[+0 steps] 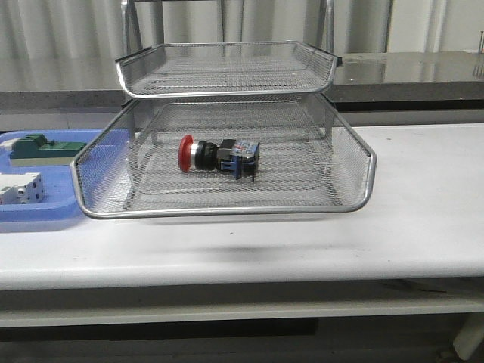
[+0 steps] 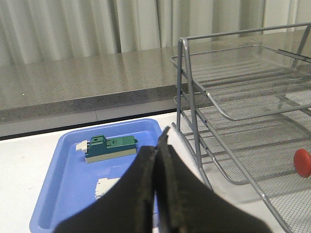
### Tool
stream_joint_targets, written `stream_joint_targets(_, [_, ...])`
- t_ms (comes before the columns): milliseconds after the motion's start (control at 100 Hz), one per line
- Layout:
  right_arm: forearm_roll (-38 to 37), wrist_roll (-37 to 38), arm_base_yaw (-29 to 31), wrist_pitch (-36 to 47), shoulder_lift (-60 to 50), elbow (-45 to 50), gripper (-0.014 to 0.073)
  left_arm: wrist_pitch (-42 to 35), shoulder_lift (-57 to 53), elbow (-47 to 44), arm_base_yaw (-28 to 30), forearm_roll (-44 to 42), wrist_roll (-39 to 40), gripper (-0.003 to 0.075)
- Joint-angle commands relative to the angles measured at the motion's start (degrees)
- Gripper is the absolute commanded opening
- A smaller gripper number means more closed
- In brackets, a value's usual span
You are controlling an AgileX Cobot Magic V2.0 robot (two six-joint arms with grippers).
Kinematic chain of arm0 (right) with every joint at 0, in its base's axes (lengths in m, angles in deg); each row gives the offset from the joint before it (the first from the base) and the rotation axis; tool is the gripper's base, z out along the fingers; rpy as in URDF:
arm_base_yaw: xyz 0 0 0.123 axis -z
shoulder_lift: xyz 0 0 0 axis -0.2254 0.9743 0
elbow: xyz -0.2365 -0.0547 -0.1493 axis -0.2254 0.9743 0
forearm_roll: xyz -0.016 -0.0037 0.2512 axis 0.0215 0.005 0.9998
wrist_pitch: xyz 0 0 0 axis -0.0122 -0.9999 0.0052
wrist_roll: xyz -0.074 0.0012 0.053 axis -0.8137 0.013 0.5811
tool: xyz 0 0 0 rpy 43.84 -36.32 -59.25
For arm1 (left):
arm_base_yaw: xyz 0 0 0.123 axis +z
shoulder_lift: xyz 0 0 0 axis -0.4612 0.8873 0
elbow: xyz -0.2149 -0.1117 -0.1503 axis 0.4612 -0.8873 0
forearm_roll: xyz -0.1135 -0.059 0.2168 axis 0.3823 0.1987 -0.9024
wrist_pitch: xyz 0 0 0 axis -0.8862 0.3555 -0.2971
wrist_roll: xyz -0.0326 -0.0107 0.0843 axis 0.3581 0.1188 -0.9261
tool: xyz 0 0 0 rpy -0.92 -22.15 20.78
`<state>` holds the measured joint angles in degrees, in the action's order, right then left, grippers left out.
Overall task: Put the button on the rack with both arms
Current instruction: 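Withdraw the left gripper upward away from the mesh tray, then bring the right gripper to the front rim of the pulled-out mesh tray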
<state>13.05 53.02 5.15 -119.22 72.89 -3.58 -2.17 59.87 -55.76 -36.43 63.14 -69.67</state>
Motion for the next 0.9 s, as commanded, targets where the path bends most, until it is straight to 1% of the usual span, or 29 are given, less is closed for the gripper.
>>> stream_joint_targets(0, [4.43, -3.83, 0.17, 3.89, 4.58, -1.83, -0.0067, -3.88, 0.33, 1.65, 0.17, 0.42, 0.57, -0.002])
stream_joint_targets(180, [18.72, -16.35, 0.12, 5.11, 14.17, -1.83, -0.0065, -3.88, 0.33, 1.65, 0.17, 0.42, 0.57, -0.002])
stream_joint_targets(280, [23.35, -20.36, 0.03, 5.95, 20.15, -1.83, -0.0065, -3.88, 0.33, 1.65, 0.17, 0.42, 0.57, -0.002])
stream_joint_targets(380, [23.84, -21.28, -1.35, 6.85, 25.17, -1.83, -0.0061, -3.88, 0.33, 1.65, 0.17, 0.42, 0.57, -0.002])
stream_joint_targets(450, [23.65, -21.43, -3.4, 7.86, 28.37, -1.83, -0.0057, -3.88, 0.33, 1.65, 0.17, 0.42, 0.57, -0.002])
stream_joint_targets(610, [23.33, -21.43, -10.19, 12.09, 35.31, -1.83, -0.0057, -3.88, 0.33, 1.65, 0.17, 0.42, 0.57, -0.002])
stream_joint_targets(780, [23.33, -21.43, -18.21, 18.67, 42.37, -1.83, -0.0057, -3.88, 0.33, 1.65, 0.17, 0.42, 0.57, -0.002])
stream_joint_targets(890, [23.28, -21.43, -22.3, 22.78, 46.4, -1.95, -0.0057, -3.88, 0.33, 1.65, 0.17, 0.42, 0.57, -0.002])
